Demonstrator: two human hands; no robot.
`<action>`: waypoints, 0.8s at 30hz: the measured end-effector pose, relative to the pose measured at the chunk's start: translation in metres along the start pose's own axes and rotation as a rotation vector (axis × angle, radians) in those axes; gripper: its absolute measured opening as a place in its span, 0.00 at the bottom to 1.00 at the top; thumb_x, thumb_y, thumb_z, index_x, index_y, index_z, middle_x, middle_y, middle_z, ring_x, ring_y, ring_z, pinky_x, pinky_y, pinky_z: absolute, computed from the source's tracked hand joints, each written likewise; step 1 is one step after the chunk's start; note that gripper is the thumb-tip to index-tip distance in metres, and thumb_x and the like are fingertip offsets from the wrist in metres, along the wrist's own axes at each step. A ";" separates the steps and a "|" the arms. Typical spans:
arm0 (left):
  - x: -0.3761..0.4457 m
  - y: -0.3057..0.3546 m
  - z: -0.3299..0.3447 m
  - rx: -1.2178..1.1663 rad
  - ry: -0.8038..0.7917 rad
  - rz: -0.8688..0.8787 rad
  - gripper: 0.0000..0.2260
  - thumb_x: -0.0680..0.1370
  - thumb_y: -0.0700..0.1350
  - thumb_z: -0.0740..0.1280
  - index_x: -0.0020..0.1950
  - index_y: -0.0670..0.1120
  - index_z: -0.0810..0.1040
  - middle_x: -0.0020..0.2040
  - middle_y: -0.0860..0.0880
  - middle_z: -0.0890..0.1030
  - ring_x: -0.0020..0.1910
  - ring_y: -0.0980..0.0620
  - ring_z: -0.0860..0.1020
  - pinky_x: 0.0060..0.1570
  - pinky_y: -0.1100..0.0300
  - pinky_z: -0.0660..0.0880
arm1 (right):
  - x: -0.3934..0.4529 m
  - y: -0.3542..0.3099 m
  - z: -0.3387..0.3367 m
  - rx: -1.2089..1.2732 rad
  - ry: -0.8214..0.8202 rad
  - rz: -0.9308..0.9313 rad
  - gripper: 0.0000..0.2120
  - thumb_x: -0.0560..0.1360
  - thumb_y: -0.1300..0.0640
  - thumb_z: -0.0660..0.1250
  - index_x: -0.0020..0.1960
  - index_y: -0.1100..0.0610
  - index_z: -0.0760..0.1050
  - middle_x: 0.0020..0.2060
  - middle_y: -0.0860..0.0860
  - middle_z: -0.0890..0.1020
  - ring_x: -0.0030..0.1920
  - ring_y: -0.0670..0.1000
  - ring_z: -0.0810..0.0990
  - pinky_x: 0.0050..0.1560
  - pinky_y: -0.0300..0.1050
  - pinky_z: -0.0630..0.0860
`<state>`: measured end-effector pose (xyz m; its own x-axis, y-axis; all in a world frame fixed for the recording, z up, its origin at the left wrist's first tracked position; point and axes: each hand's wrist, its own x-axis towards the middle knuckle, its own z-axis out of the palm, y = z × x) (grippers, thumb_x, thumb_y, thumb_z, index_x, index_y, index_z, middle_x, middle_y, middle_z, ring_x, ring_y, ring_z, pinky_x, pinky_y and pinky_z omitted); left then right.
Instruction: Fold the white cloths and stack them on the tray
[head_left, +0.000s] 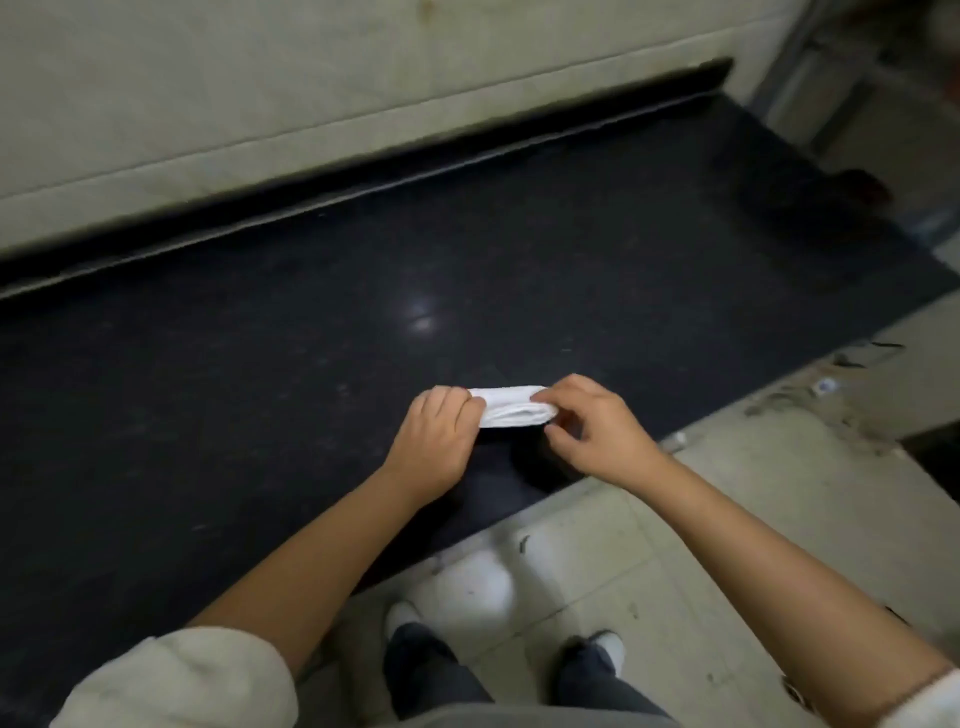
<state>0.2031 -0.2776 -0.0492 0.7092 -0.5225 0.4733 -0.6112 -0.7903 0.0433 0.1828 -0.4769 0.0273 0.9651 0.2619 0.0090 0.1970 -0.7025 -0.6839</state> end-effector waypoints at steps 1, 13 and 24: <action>0.024 0.018 0.007 -0.006 -0.001 0.037 0.09 0.71 0.40 0.57 0.50 0.42 0.68 0.39 0.43 0.78 0.39 0.48 0.64 0.40 0.57 0.61 | -0.008 0.016 -0.021 -0.030 0.033 0.029 0.18 0.68 0.66 0.66 0.58 0.64 0.76 0.45 0.52 0.74 0.43 0.49 0.75 0.46 0.20 0.65; 0.324 0.282 0.038 0.017 -0.075 0.570 0.07 0.64 0.38 0.65 0.40 0.43 0.71 0.28 0.47 0.74 0.24 0.46 0.73 0.21 0.63 0.61 | -0.114 0.206 -0.315 -0.533 0.246 0.219 0.08 0.75 0.58 0.63 0.46 0.62 0.78 0.45 0.60 0.77 0.49 0.60 0.76 0.46 0.50 0.70; 0.561 0.396 0.104 0.024 -0.209 0.620 0.17 0.67 0.34 0.71 0.54 0.39 0.75 0.45 0.42 0.76 0.43 0.42 0.76 0.31 0.55 0.68 | -0.064 0.345 -0.536 -0.547 0.216 0.275 0.12 0.77 0.58 0.61 0.50 0.65 0.77 0.46 0.60 0.76 0.50 0.58 0.75 0.49 0.46 0.66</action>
<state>0.3950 -0.9170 0.1419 0.2822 -0.9330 0.2234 -0.9225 -0.3278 -0.2038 0.2817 -1.0912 0.1819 0.9946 -0.0743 0.0721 -0.0575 -0.9754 -0.2127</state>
